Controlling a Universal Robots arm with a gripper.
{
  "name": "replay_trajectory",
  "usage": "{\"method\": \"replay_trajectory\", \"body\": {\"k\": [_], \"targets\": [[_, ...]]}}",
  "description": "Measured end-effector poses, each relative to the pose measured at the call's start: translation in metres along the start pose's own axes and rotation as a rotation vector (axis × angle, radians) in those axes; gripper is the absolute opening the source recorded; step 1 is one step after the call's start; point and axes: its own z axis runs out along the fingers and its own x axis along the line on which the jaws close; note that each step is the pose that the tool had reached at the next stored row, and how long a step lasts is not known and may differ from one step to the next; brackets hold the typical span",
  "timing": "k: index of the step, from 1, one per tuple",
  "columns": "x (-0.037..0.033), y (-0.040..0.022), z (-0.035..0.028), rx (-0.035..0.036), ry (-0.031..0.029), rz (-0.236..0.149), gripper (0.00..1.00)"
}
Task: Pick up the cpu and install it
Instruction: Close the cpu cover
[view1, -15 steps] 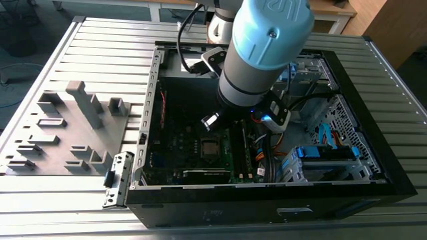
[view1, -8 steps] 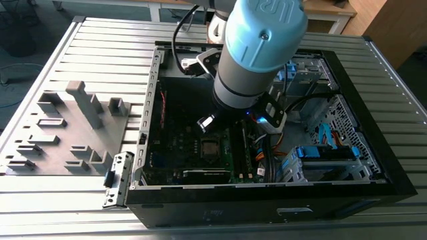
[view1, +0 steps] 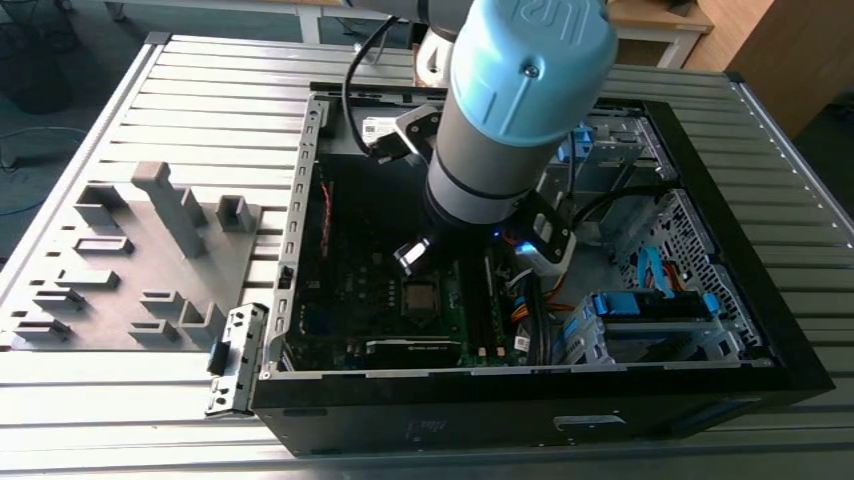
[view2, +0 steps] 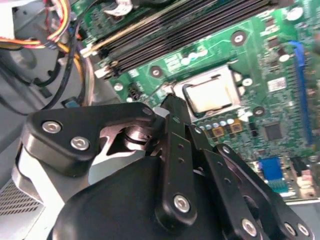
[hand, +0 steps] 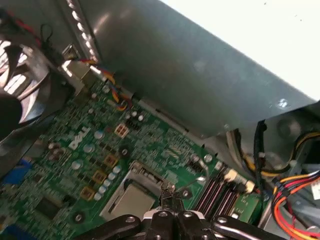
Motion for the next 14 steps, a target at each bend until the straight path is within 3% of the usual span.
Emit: {"method": "replay_trajectory", "body": {"k": [2,4,7,14], "targets": [[0.0011,-0.0011,-0.0003,0.0127,0.0084,0.001,0.11],[0.0033,-0.0025,-0.0006,0.0174,0.0114,0.001,0.11],[0.0071,-0.0041,-0.001,0.0208,0.0137,0.001,0.11],[0.0103,-0.0057,-0.0008,0.021,0.0205,-0.027,0.11]]}}
